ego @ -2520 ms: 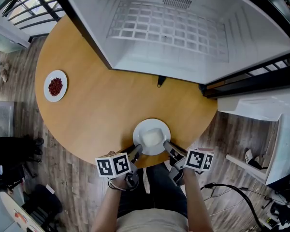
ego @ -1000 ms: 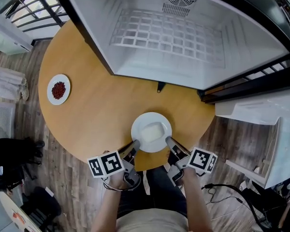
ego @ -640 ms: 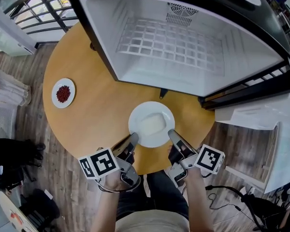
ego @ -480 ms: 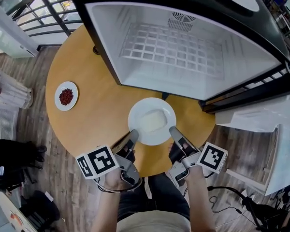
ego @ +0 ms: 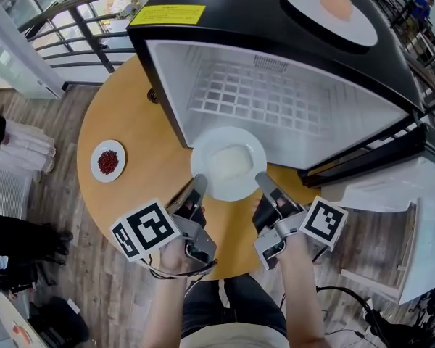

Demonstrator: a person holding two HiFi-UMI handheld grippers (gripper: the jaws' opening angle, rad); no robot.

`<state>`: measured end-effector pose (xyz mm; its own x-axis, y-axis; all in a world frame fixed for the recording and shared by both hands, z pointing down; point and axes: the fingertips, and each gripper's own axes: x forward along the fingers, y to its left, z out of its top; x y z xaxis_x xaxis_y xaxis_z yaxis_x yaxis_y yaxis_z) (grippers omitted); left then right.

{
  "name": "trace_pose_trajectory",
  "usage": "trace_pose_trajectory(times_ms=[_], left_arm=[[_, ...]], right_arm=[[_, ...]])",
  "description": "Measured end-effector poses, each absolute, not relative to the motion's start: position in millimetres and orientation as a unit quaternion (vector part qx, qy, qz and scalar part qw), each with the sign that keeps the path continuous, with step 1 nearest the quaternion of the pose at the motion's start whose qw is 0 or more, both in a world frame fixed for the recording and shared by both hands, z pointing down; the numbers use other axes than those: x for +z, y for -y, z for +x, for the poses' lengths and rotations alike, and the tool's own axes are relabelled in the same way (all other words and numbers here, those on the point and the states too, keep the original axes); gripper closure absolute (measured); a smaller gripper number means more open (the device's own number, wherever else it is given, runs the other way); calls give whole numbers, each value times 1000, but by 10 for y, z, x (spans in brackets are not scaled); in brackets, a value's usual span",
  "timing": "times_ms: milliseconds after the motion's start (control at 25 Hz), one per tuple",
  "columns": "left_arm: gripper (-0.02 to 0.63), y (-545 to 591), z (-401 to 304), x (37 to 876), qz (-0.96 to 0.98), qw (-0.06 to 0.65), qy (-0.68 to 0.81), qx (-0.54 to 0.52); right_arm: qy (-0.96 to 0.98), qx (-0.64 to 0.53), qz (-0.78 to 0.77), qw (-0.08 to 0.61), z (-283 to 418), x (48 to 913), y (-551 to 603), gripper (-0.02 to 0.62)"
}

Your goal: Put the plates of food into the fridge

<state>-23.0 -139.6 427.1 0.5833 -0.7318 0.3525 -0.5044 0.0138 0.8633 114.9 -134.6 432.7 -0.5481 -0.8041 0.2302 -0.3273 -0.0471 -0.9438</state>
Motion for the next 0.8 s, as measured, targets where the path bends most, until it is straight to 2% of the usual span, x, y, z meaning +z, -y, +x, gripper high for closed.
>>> trace_pose_trajectory(times_ms=[240,800], left_arm=[[569,1837,-207,3987,698,536,456,-131],[569,2451,-110,3886,689,493,507,-158]], right_arm=[[-669,-558,-445,208,1193,4017,1805,574],[-640,-522,-487,284,1299,3916,2392,572]])
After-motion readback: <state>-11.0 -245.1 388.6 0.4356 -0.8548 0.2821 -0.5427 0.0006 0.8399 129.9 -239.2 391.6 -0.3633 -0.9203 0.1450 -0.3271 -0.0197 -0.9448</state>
